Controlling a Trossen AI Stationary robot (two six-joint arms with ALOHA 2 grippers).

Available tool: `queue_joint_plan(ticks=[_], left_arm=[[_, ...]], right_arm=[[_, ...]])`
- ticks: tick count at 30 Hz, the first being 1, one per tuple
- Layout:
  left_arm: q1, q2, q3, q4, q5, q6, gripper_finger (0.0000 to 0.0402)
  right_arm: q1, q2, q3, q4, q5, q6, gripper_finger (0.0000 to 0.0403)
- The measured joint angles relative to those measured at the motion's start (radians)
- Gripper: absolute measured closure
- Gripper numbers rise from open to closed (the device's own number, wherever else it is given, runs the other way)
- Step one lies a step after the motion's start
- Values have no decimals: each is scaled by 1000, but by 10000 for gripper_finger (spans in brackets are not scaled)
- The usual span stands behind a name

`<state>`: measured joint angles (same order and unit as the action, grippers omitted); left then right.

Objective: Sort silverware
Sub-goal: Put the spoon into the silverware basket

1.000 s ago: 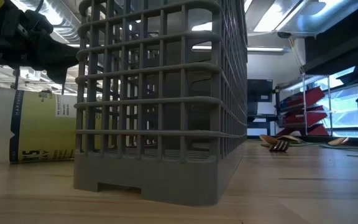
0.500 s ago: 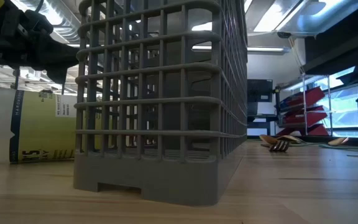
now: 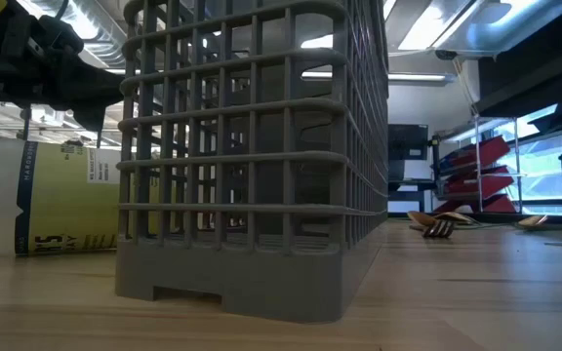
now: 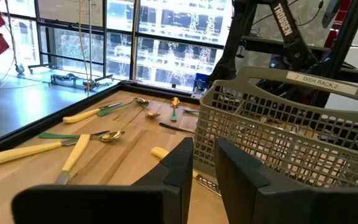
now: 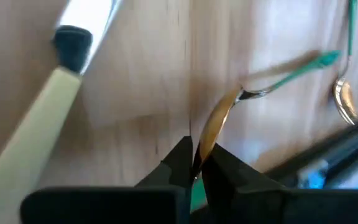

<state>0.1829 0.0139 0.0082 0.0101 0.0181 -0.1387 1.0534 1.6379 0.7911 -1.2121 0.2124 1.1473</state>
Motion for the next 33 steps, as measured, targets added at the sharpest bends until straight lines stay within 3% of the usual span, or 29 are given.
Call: queue_joint_plan(ticks=[7,16,27,33], left_arm=[[0,0,0,0,0,0,350],[0,0,0,0,0,0,351],[0,0,0,0,0,0,350],[0,0,0,0,0,0,350]], right_arm=[[0,-64,383,-359,-7,63,402],[-94,-203,882,-356,91,98,403],[-416,-188,1273,-353,22,-382,403],[-688,-160,1325,-351,-159,-650,403]])
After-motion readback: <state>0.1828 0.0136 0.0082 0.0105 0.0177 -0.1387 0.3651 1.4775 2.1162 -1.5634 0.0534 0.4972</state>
